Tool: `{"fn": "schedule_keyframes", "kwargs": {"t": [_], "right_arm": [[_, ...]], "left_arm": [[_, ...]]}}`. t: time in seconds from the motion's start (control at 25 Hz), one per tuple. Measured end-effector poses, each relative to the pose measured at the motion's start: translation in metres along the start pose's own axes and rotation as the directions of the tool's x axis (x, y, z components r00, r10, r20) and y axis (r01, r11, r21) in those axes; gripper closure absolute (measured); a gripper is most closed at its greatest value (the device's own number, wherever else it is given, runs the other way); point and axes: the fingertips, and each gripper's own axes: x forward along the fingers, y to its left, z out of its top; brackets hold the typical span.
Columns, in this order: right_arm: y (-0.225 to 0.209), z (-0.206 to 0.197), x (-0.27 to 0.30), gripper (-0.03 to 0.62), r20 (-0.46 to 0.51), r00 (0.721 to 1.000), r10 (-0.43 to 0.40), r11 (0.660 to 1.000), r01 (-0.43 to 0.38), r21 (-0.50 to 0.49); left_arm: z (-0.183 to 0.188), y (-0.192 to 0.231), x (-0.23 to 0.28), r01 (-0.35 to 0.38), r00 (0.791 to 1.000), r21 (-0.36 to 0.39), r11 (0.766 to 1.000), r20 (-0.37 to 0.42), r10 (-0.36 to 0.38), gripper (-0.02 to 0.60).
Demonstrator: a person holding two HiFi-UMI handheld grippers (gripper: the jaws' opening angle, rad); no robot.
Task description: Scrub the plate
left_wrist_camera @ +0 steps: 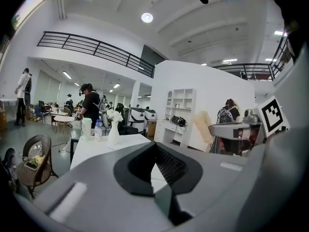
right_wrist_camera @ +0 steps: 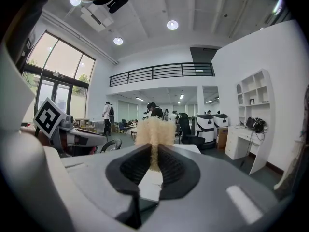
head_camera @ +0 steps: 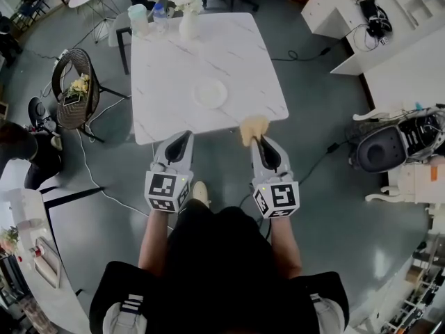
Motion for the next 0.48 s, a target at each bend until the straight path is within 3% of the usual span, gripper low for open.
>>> {"fn": "schedule_keyframes", "kwargs": {"t": [0.48], "right_arm": [[0.023,0.011,0.061,0.548,-0.010,1.000,0.013,1.000,-0.014,-0.027]], "left_arm": [[0.004,0.060,0.022,0.007,1.000,-0.022,1.000,0.003,-0.007,0.574]]}}
